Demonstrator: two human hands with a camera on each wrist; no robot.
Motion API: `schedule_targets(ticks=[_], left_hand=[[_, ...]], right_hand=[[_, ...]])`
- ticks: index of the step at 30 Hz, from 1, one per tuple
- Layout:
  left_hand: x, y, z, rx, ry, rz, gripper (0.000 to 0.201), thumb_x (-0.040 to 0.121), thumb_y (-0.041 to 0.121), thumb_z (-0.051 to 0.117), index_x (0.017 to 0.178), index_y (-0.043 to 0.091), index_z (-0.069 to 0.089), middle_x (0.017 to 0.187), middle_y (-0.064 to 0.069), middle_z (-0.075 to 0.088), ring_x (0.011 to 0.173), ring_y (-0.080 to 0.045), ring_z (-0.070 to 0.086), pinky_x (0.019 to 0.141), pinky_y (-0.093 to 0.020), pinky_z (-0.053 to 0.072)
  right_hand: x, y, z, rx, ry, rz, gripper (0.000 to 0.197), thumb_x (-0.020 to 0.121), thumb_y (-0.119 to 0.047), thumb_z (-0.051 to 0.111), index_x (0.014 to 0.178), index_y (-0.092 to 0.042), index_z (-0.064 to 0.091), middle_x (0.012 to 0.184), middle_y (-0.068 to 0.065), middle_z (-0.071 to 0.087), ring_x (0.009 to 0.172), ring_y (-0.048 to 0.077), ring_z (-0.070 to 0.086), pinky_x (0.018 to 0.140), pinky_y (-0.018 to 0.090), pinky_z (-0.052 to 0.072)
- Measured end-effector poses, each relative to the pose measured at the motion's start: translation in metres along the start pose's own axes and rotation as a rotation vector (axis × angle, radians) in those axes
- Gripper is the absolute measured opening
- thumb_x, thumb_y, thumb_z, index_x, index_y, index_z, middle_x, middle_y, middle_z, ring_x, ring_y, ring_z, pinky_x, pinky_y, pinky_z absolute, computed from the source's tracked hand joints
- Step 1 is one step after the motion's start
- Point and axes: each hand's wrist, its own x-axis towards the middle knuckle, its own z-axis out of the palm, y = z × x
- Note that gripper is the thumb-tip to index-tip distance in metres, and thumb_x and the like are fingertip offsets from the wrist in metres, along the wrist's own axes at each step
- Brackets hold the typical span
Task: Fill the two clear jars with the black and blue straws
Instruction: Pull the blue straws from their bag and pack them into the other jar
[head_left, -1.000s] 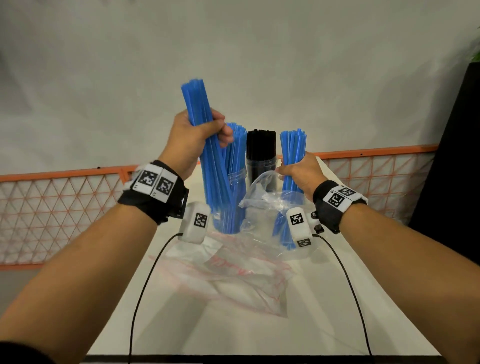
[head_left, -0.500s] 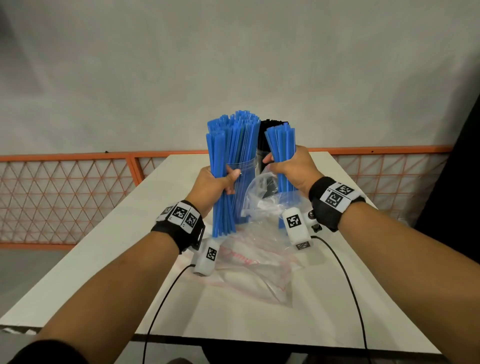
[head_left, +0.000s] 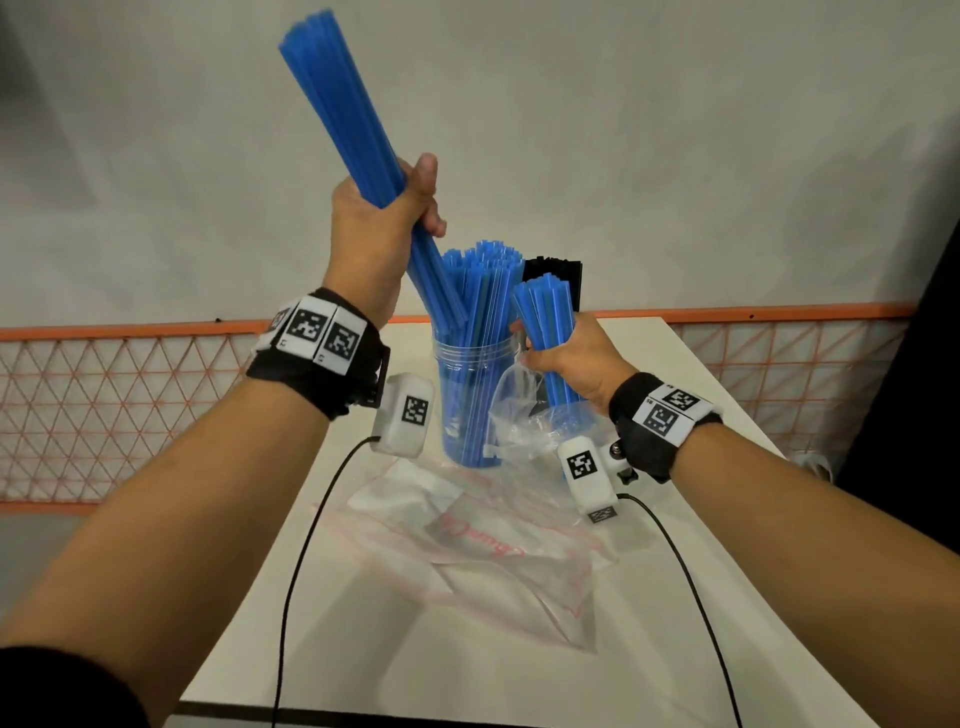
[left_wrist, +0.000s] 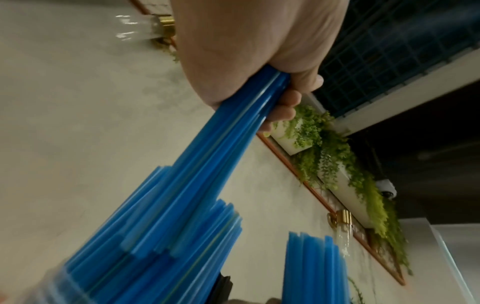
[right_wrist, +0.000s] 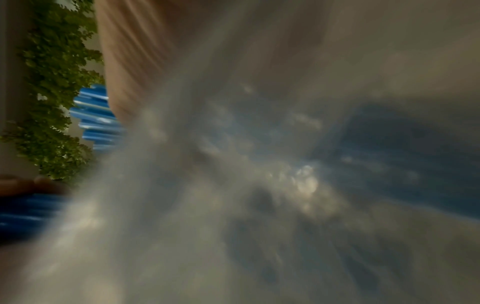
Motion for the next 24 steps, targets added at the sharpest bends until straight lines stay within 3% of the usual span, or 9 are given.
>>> schedule_targets(ticks=[4, 9, 12, 15, 19, 24], left_hand=[[-0.004, -0.009, 0.007, 0.036, -0.042, 0.024, 0.022, 0.091, 0.028, 0.070, 0.078, 0.018, 0.054, 0.056, 0.007, 0.057, 0.056, -0.016, 0.058, 0.074, -0.042, 0.053], [-0.017, -0.025, 0.010, 0.043, -0.050, 0.018, 0.020, 0.093, 0.023, 0.067, 0.076, 0.019, 0.056, 0.055, 0.005, 0.057, 0.057, -0.017, 0.057, 0.074, -0.041, 0.054], [-0.020, -0.032, 0.009, 0.070, -0.048, -0.001, 0.020, 0.093, 0.022, 0.066, 0.077, 0.017, 0.056, 0.055, 0.005, 0.057, 0.057, -0.017, 0.057, 0.076, -0.044, 0.055], [-0.021, -0.040, 0.009, 0.100, -0.057, -0.033, 0.022, 0.093, 0.025, 0.066, 0.076, 0.019, 0.055, 0.055, 0.004, 0.056, 0.058, -0.018, 0.055, 0.075, -0.043, 0.053], [-0.014, -0.047, 0.011, 0.110, -0.046, -0.119, 0.024, 0.095, 0.027, 0.065, 0.076, 0.017, 0.055, 0.055, 0.001, 0.055, 0.058, -0.020, 0.054, 0.072, -0.040, 0.052], [0.000, -0.059, 0.022, 0.208, -0.077, -0.216, 0.026, 0.096, 0.031, 0.064, 0.078, 0.013, 0.055, 0.053, -0.002, 0.056, 0.055, -0.019, 0.056, 0.074, -0.040, 0.053]], right_hand=[[0.003, -0.002, -0.002, -0.015, -0.035, 0.040, 0.041, 0.080, 0.006, 0.069, 0.119, -0.003, 0.062, 0.099, 0.012, 0.063, 0.096, 0.024, 0.064, 0.090, 0.040, 0.054], [0.007, -0.005, -0.001, -0.086, -0.089, 0.060, 0.032, 0.079, 0.005, 0.068, 0.109, -0.004, 0.065, 0.094, 0.008, 0.064, 0.083, 0.016, 0.061, 0.075, 0.030, 0.053], [0.009, -0.006, 0.002, -0.100, -0.127, 0.059, 0.026, 0.078, 0.007, 0.067, 0.088, -0.017, 0.066, 0.090, -0.001, 0.067, 0.077, 0.009, 0.061, 0.071, 0.027, 0.050], [0.010, -0.006, 0.004, -0.103, -0.133, 0.064, 0.025, 0.078, 0.007, 0.068, 0.088, -0.017, 0.066, 0.074, -0.012, 0.063, 0.070, 0.002, 0.060, 0.066, 0.020, 0.049], [0.009, -0.006, 0.006, -0.116, -0.104, 0.074, 0.030, 0.078, 0.004, 0.070, 0.107, 0.003, 0.063, 0.083, 0.004, 0.059, 0.079, 0.015, 0.059, 0.074, 0.031, 0.052], [0.005, -0.004, 0.002, -0.045, -0.047, 0.071, 0.020, 0.079, 0.006, 0.066, 0.098, 0.002, 0.062, 0.090, 0.014, 0.058, 0.084, 0.023, 0.058, 0.084, 0.043, 0.053]])
